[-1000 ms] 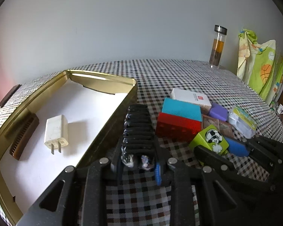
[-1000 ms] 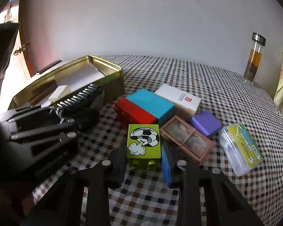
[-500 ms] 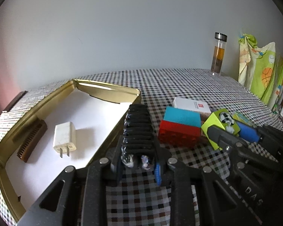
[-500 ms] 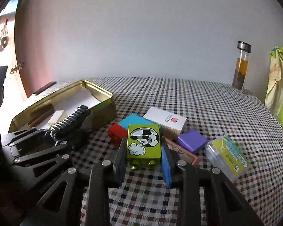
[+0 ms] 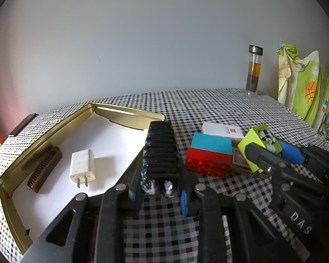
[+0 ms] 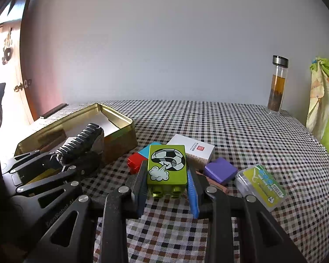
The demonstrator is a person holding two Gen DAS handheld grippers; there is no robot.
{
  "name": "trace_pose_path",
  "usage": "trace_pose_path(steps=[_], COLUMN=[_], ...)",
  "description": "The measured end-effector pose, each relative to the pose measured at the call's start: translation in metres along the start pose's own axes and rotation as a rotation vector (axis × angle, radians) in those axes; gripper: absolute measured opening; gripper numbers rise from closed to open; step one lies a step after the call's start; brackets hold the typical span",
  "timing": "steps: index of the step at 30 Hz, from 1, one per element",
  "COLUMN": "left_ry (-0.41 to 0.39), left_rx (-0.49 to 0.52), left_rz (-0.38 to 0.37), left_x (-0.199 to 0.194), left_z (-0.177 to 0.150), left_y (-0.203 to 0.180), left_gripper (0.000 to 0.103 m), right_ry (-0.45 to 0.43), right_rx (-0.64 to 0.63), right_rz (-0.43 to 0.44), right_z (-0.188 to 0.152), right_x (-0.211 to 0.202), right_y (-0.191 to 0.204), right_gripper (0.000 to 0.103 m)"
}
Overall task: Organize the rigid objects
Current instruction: 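Lift the black clip with the left gripper while the right gripper lifts the green block toward the tin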
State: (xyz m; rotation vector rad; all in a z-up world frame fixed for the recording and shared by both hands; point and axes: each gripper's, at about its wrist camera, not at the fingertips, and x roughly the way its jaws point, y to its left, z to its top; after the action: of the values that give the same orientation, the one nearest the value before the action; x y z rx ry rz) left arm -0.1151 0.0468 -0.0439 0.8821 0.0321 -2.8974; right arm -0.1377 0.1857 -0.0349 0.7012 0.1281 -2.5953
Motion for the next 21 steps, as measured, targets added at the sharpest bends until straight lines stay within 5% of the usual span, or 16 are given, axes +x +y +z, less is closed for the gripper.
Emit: trace_pose_path(steps=[21], left_ry=[-0.132], left_rx=[-0.041], left_rz=[0.018], left_x=[-0.023], left_z=[-0.003], left_y=[0.012], left_gripper=[0.024], right_ry=[-0.157], right_rx=[0.035], right_rz=[0.03], right_z=[0.0], right_x=[-0.022], right_y=[0.0], right_gripper=[0.034])
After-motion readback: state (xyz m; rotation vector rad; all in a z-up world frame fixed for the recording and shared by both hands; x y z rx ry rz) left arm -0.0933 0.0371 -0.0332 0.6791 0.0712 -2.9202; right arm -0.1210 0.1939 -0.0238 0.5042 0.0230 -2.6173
